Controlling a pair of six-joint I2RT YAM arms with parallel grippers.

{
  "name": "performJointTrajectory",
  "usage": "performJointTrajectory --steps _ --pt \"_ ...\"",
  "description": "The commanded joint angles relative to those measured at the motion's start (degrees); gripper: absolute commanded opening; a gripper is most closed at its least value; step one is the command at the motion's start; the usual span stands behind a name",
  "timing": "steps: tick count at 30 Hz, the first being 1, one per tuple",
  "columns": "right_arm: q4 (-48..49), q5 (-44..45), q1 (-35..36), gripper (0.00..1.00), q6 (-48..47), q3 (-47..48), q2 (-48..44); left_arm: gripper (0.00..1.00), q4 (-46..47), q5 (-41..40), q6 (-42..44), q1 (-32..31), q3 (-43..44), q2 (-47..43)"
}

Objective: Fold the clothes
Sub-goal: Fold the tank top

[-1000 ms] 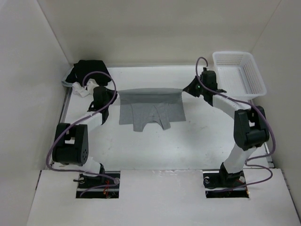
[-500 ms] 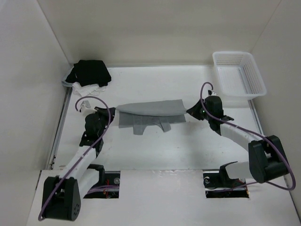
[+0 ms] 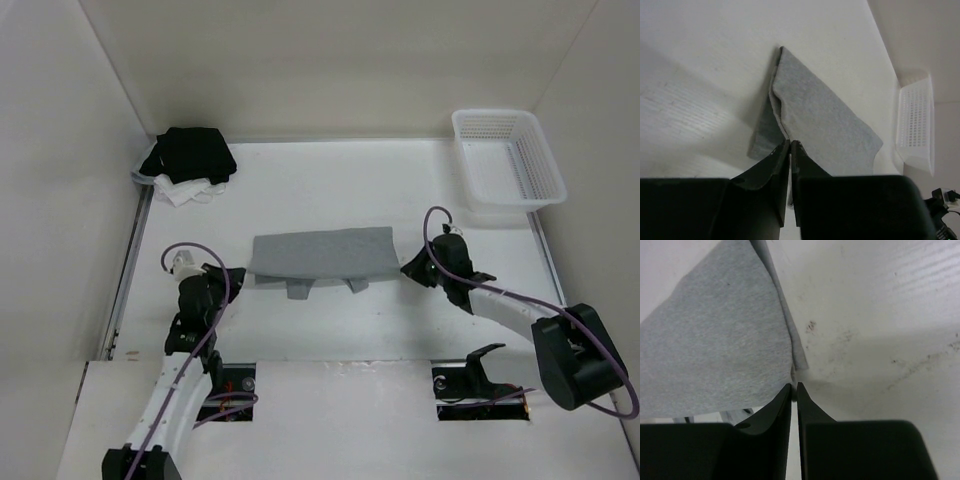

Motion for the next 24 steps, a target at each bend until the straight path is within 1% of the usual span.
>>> performJointTrajectory --steps 1,3,4,6,9,12,16,18,21,24 --pt "0.1 2.2 1.1 0.15 2.4 -1.2 -0.3 0.09 -9.6 0.1 0.8 2.7 -0.2 -4.0" --pt "0.1 2.3 1.1 0.2 2.4 -1.4 -0.8 0.18 -11.9 -0.1 2.0 4.2 0.9 -5.3" --pt "-0.1 2.6 1.2 0.25 2.2 -1.1 -1.3 0.2 -12.0 -0.2 2.3 4.4 1.6 -5.4" --pt "-0.6 3.6 1.2 0.36 1.4 0.4 -2.1 0.2 -10.8 -0.8 2.6 3.3 3.6 -4.8" --pt "-0.2 4.0 1.3 0.48 -1.2 3.3 -0.7 0.2 -5.8 -2.0 2.2 -0.9 5.9 -2.6" --pt "0.5 3.2 1.3 0.49 -2.3 6.5 4.1 0.2 1.2 -4.9 1.0 -9.2 8.8 6.5" --pt "2.3 2.3 0.8 0.49 -2.0 8.5 8.7 0.21 13.7 -13.6 0.2 -23.6 11.7 22.0" --pt "2.4 1.7 0.7 0.49 -1.9 9.4 10.6 0.21 19.1 -15.4 0.1 -28.4 13.5 30.0" --pt "1.9 1.0 0.4 0.49 -1.7 10.7 13.3 0.21 24.9 -15.2 -0.9 -31.8 15.5 40.3" --pt "1.8 0.4 0.2 0.49 -1.4 11.1 15.0 0.2 28.3 -16.1 -3.6 -32.2 13.9 45.1"
